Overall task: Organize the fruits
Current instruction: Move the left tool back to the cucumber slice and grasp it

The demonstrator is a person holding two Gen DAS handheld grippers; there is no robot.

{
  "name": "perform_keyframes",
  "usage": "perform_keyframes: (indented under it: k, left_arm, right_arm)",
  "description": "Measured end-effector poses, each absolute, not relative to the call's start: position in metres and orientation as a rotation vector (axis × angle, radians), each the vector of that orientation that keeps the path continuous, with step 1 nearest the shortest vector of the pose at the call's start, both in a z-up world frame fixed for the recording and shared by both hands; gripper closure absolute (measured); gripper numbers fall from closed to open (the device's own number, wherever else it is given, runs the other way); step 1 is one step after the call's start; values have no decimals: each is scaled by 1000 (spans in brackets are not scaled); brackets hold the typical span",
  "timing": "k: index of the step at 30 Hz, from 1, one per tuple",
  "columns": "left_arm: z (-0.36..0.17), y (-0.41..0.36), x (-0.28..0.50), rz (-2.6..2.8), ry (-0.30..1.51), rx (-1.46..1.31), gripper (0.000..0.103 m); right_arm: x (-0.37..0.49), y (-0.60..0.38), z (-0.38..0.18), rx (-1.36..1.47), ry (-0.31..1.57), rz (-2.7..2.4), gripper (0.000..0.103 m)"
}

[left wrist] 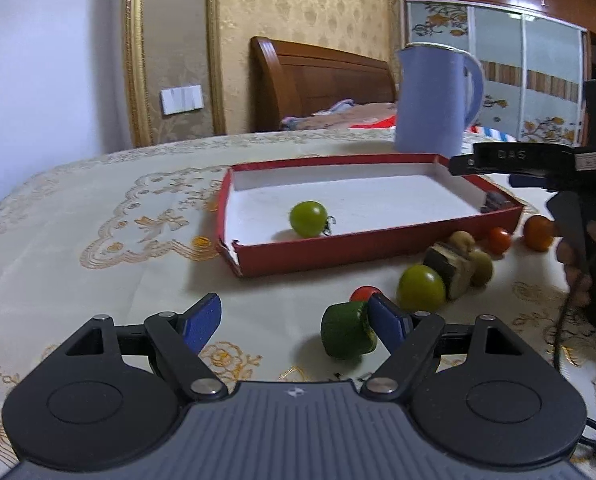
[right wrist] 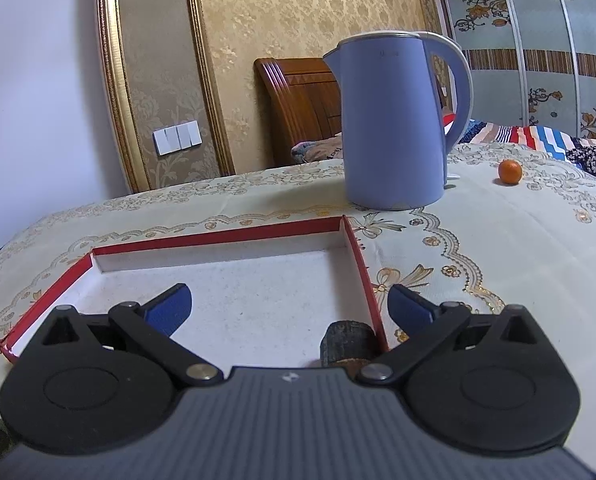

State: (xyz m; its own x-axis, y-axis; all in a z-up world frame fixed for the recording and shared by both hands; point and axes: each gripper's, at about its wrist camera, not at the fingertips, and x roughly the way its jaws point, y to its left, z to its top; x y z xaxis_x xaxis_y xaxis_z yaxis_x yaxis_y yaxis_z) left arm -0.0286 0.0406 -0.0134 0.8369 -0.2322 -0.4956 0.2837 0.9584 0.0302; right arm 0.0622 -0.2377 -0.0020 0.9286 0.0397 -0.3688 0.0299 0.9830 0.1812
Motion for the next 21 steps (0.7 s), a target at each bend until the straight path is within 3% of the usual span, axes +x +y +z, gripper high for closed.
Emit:
perform_keyframes:
  k: [18, 21]
  left_arm:
    - [-22, 11, -30, -327, 573, 260, 23]
    - [-22, 10, -27, -357, 596, 242, 33]
  right_arm:
    - [65, -238, -4, 186, 394, -2, 0]
    - [65, -239, -4, 187, 393, -3, 0]
